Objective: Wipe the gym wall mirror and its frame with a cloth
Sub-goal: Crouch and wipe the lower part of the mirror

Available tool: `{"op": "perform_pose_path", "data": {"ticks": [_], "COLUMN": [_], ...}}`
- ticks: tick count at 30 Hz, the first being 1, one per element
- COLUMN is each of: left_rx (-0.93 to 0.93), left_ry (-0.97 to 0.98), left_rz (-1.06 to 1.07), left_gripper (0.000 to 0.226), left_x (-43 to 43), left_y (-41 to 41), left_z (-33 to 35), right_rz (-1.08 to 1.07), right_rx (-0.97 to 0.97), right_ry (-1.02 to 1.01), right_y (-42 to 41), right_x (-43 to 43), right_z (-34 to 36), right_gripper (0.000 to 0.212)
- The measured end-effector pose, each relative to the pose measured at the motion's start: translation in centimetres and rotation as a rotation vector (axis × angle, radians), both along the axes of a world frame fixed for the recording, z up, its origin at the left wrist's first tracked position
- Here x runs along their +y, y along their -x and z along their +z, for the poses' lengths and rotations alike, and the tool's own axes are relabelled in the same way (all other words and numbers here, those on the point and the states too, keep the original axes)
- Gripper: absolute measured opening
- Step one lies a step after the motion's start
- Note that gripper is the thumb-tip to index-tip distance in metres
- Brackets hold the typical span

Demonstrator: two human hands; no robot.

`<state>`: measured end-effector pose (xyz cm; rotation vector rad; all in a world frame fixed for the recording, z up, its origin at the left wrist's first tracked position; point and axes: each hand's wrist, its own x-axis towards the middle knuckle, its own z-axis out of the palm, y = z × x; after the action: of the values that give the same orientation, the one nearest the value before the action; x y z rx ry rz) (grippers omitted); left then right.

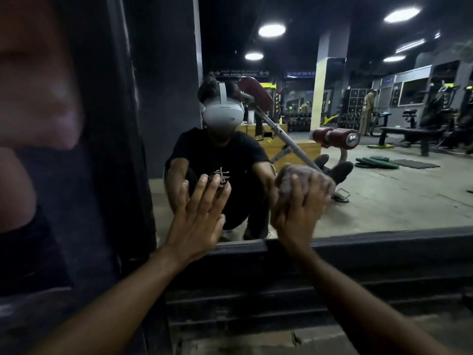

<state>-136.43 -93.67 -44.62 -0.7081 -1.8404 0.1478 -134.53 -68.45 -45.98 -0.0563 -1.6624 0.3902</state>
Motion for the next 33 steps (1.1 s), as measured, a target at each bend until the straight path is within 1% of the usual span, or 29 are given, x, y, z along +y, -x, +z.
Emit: {"op": "perform_pose_path", "data": {"ticks": [1, 2, 4, 5, 6, 7, 8, 10, 12, 13, 15, 16, 17, 18, 21, 22, 23, 24, 25, 27, 29, 30, 31, 32, 33], "left_rx": [-0.014, -0.025, -0.028, -0.029, -0.03, -0.024, -0.015, -0.016, -0.023, -0.02, -0.011, -0.019, -0.029, -0.04, -0.027, -0.015, -0.011, -0.016, -0.027, -0.029, -0.006, -0.003, -0.001, 0.007, 0.016], "left_ry": [-0.005, -0.013, -0.016, -0.003, 0.02, 0.044, 0.058, 0.034, 0.002, -0.009, -0.048, -0.073, -0.101, -0.123, -0.153, -0.16, -0.168, -0.178, -0.185, -0.167, -0.144, -0.142, -0.137, -0.129, -0.116], "left_rz": [0.005, 0.016, 0.028, 0.017, 0.006, 0.0, 0.004, 0.022, 0.048, 0.055, 0.054, 0.051, 0.043, 0.036, 0.029, 0.026, 0.022, 0.016, 0.015, 0.037, 0.07, 0.076, 0.077, 0.074, 0.072], "left_gripper": [0.076, 0.076, 0.075, 0.075, 0.074, 0.073, 0.074, 0.076, 0.077, 0.077, 0.075, 0.074, 0.074, 0.075, 0.074, 0.073, 0.07, 0.069, 0.068, 0.066, 0.065, 0.065, 0.065, 0.065, 0.065], "left_x": [0.0, 0.0, 0.1, 0.3, 0.8, 1.3, 2.0, 3.1, 3.8, 4.2, 5.2, 5.8, 6.5, 7.3, 9.2, 9.8, 10.4, 10.9, 11.2, 11.2, 10.9, 10.7, 10.8, 11.1, 11.8], "left_y": [0.0, 0.0, -0.1, -0.2, -0.3, -0.3, -0.3, -0.4, -0.6, -0.6, -0.6, -0.6, -0.6, -0.5, -0.8, -0.8, -0.8, -0.6, -0.5, -0.4, -0.5, -0.6, -0.8, -0.9, -1.1], "left_z": [-0.7, -1.2, -1.8, -1.8, -1.7, -1.6, -1.5, -1.8, -2.1, -2.0, -0.9, 0.0, 1.0, 2.0, 4.5, 5.5, 6.6, 7.8, 8.8, 9.6, 9.2, 8.8, 8.6, 8.6, 8.9], "right_rz": [0.037, 0.072, 0.103, 0.103, 0.095, 0.075, 0.041, -0.015, -0.027, -0.017, 0.046, 0.079, 0.098, 0.086, -0.025, -0.043, -0.064, -0.071, -0.052, 0.045, 0.097, 0.093, 0.067, 0.016, -0.041], "right_rx": [-0.05, -0.103, -0.188, -0.207, -0.207, -0.199, -0.195, -0.2, -0.213, -0.232, -0.246, -0.232, -0.21, -0.182, -0.038, 0.001, 0.022, 0.024, 0.017, 0.015, 0.009, 0.005, -0.009, -0.02, -0.03], "right_ry": [-0.091, -0.234, -0.608, -0.753, -0.825, -0.831, -0.779, -0.573, -0.413, -0.408, -0.507, -0.539, -0.495, -0.368, 0.31, 0.453, 0.51, 0.477, 0.36, -0.016, -0.407, -0.547, -0.609, -0.564, -0.407], "right_y": [0.1, -0.1, -0.8, -1.1, -1.3, -1.4, -1.6, -2.4, -3.0, -3.0, -3.0, -2.8, -2.6, -2.3, -2.1, -1.9, -1.6, -1.3, -1.1, -0.8, -1.1, -1.2, -1.2, -1.2, -1.3], "right_x": [-1.0, -1.4, -0.7, 0.6, 2.3, 4.1, 6.1, 8.6, 7.7, 6.5, 4.9, 5.2, 6.0, 7.3, 10.6, 10.6, 9.7, 8.3, 6.8, 4.8, 6.7, 8.8, 11.2, 13.3, 15.1], "right_z": [-1.2, -2.5, -4.8, -5.4, -5.4, -5.3, -5.1, -5.3, -6.5, -7.2, -7.4, -6.2, -4.3, -1.9, 7.1, 9.5, 11.0, 11.9, 12.0, 10.4, 9.4, 9.7, 10.1, 10.8, 11.7], "right_gripper": [0.071, 0.071, 0.061, 0.057, 0.054, 0.054, 0.055, 0.061, 0.066, 0.068, 0.067, 0.065, 0.064, 0.065, 0.072, 0.072, 0.071, 0.069, 0.067, 0.066, 0.064, 0.063, 0.064, 0.067, 0.07]}}
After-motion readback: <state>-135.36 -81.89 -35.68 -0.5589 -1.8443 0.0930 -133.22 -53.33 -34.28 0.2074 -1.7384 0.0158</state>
